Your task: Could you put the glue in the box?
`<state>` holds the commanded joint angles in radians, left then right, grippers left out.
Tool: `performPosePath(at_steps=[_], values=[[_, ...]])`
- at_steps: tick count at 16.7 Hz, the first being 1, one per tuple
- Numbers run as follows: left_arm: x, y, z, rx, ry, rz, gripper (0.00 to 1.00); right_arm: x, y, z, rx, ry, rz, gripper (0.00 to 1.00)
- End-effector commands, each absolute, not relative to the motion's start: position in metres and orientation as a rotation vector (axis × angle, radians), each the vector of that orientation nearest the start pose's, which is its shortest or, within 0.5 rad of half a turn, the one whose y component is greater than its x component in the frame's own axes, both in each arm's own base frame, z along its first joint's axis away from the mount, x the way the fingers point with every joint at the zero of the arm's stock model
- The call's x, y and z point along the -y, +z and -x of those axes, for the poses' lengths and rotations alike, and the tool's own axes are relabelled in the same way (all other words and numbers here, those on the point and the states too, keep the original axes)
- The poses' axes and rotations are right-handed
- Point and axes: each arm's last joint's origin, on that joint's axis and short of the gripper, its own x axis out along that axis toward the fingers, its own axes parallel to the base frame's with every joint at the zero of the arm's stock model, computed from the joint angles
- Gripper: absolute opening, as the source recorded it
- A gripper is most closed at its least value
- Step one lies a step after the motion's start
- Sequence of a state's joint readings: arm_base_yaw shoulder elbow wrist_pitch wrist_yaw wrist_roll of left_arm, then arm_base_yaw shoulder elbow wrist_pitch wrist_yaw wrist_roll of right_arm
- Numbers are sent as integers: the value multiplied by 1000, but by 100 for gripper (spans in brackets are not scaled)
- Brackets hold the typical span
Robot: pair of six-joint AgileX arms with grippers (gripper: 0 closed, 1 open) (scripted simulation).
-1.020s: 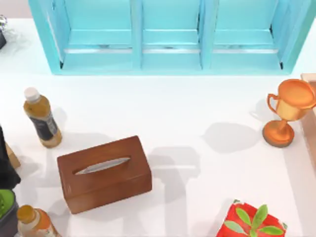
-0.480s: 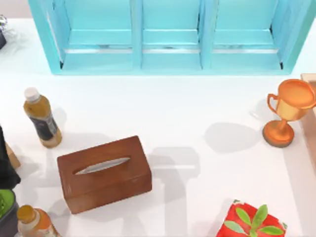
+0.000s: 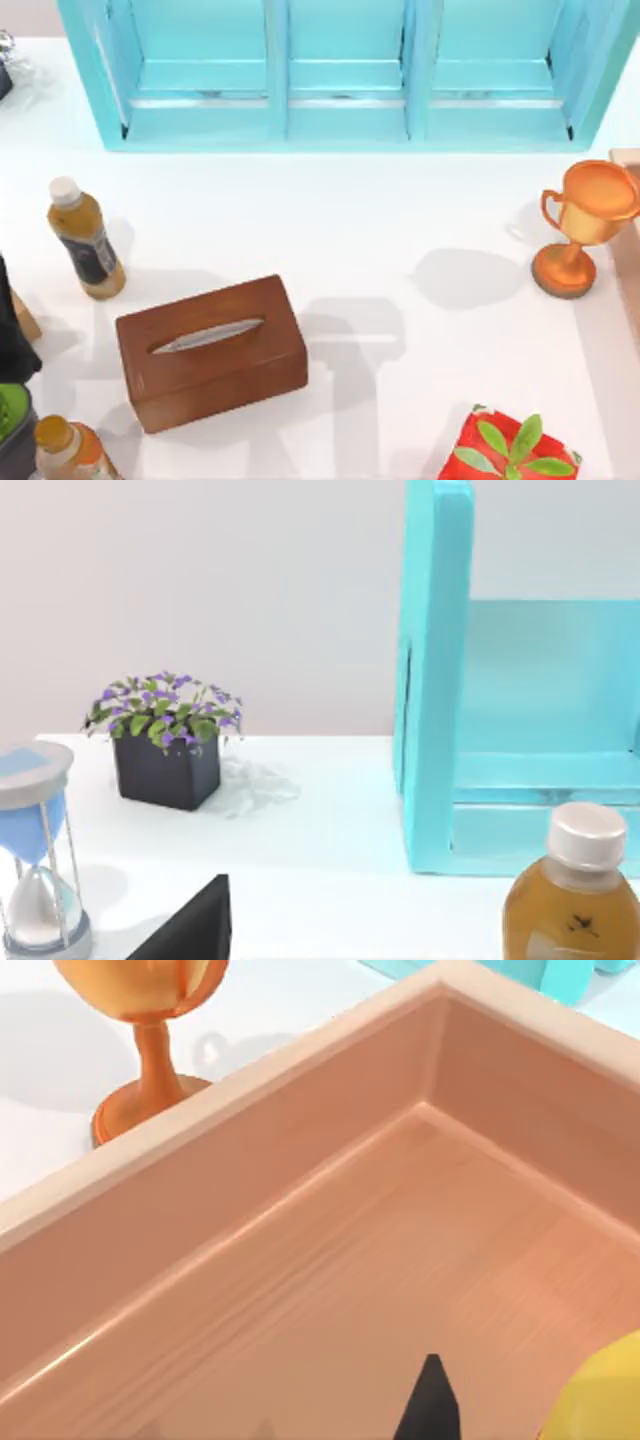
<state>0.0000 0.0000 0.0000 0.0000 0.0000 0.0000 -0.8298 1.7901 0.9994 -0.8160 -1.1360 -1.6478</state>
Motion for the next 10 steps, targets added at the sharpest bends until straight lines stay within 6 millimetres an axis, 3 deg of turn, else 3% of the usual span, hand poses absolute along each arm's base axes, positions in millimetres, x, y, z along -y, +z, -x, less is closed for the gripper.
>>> performPosePath(at_steps=[5, 10], values=[[1, 160, -106, 0, 0, 0, 100, 186, 125, -231, -409, 755, 180, 0], [1, 160, -106, 0, 0, 0, 100, 176, 120, -238, -412, 764, 174, 0]])
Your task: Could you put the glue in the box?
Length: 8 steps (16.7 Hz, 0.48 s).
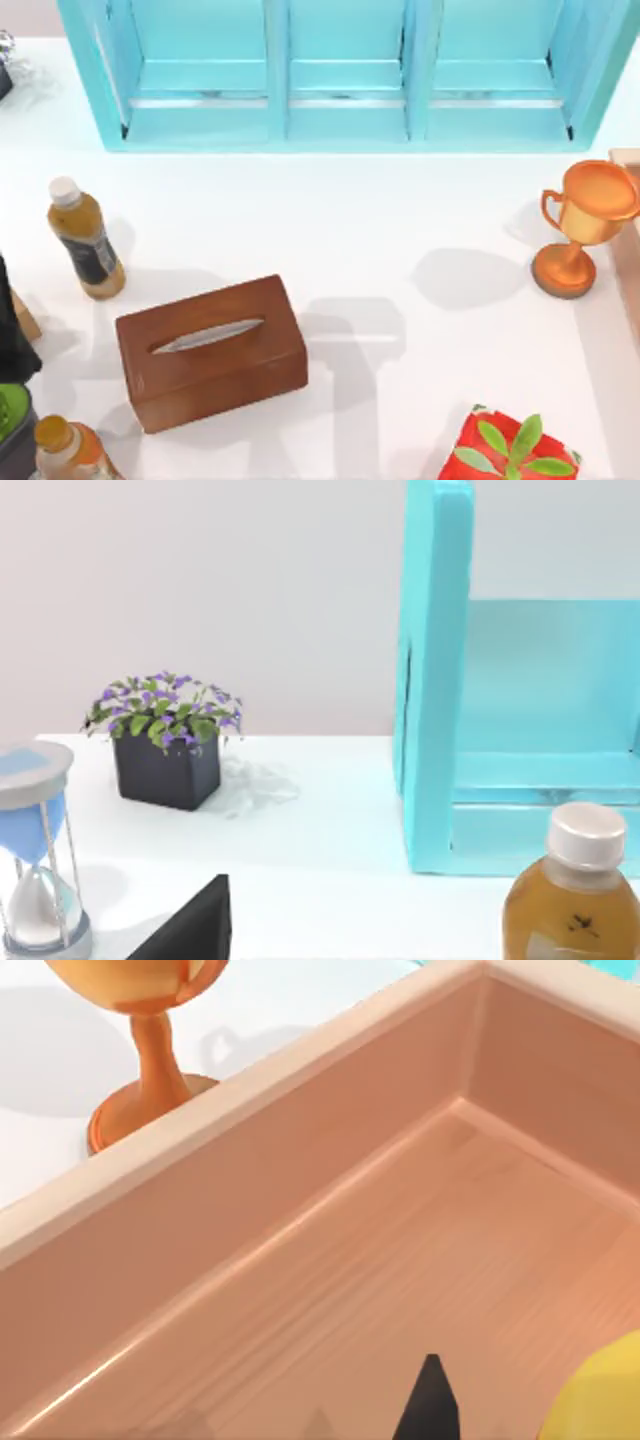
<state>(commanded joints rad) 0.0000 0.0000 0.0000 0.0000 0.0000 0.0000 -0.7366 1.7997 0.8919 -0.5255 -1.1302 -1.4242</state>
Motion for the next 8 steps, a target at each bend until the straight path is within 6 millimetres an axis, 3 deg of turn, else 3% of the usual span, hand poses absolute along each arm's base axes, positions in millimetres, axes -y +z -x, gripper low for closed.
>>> performPosePath(at_steps=[3, 8], values=[[1, 160, -106, 0, 0, 0, 100, 176, 120, -238, -412, 764, 174, 0], [1, 160, -106, 0, 0, 0, 100, 176, 120, -238, -412, 764, 174, 38]])
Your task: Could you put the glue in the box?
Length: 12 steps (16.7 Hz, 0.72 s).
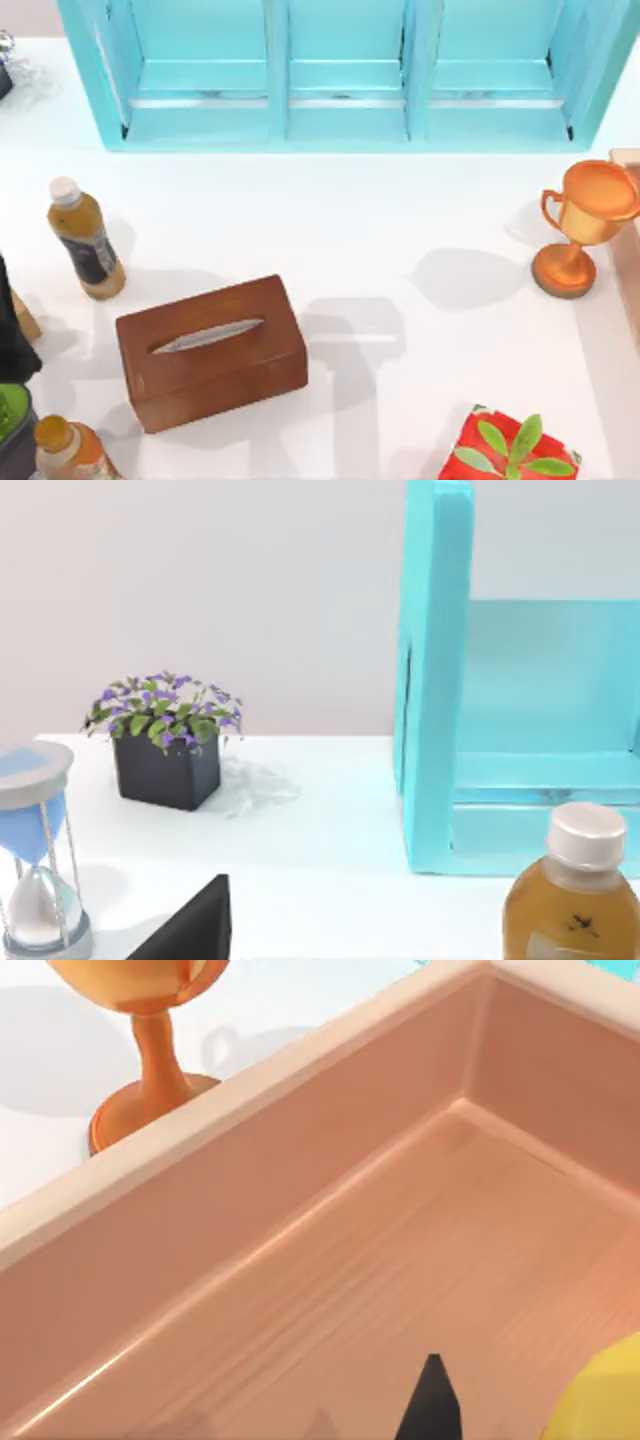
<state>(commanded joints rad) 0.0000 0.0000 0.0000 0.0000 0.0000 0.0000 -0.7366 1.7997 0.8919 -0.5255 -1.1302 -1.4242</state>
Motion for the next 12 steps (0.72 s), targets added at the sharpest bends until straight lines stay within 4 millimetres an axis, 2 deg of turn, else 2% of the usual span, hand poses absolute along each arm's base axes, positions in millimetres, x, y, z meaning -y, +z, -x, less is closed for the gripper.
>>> performPosePath(at_steps=[8, 12], values=[[1, 160, -106, 0, 0, 0, 100, 176, 120, -238, -412, 764, 174, 98], [1, 160, -106, 0, 0, 0, 100, 176, 120, -238, -412, 764, 174, 100]])
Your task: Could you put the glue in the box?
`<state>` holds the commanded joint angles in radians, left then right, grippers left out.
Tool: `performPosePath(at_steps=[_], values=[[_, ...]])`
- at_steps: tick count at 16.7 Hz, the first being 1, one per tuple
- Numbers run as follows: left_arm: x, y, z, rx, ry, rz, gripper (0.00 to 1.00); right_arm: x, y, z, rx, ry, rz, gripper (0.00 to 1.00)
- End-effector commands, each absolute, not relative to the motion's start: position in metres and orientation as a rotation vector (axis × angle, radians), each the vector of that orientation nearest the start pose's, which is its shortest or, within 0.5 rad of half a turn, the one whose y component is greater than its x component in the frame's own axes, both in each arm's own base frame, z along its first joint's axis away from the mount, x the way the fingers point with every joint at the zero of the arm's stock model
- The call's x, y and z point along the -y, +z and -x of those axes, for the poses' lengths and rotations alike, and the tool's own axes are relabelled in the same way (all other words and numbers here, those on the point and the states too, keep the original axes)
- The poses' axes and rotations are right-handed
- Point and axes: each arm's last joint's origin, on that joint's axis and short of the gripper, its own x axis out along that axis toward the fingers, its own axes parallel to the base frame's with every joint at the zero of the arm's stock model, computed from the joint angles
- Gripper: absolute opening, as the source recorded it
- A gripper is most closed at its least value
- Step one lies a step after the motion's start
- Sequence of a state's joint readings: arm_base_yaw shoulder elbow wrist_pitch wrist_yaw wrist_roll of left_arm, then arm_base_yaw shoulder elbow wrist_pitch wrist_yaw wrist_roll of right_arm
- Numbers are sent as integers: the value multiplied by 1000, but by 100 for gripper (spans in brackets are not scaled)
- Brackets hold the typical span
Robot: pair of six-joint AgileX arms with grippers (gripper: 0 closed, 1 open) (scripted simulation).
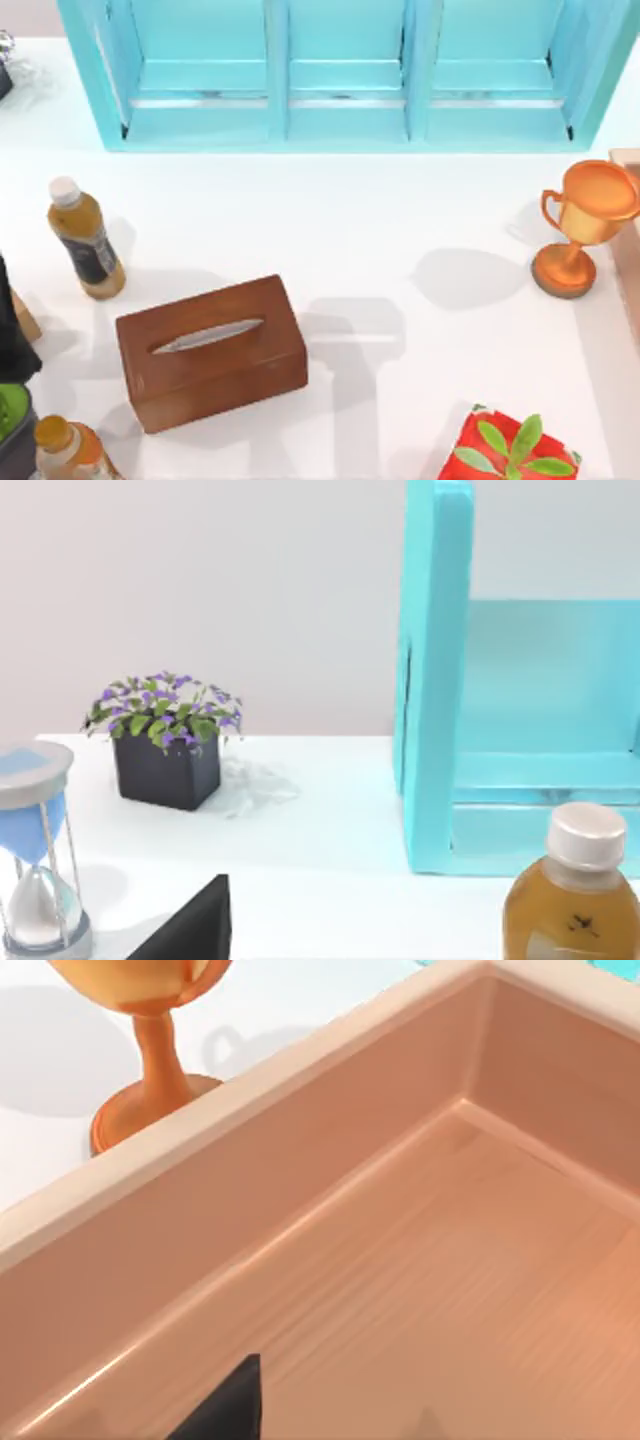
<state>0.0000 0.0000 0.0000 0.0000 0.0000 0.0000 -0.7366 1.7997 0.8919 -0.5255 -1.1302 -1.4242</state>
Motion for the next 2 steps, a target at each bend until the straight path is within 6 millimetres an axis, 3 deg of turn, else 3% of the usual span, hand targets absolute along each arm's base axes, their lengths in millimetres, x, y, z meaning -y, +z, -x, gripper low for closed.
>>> performPosePath(at_steps=[2], values=[[1, 160, -106, 0, 0, 0, 100, 176, 120, -238, -412, 764, 174, 100]])
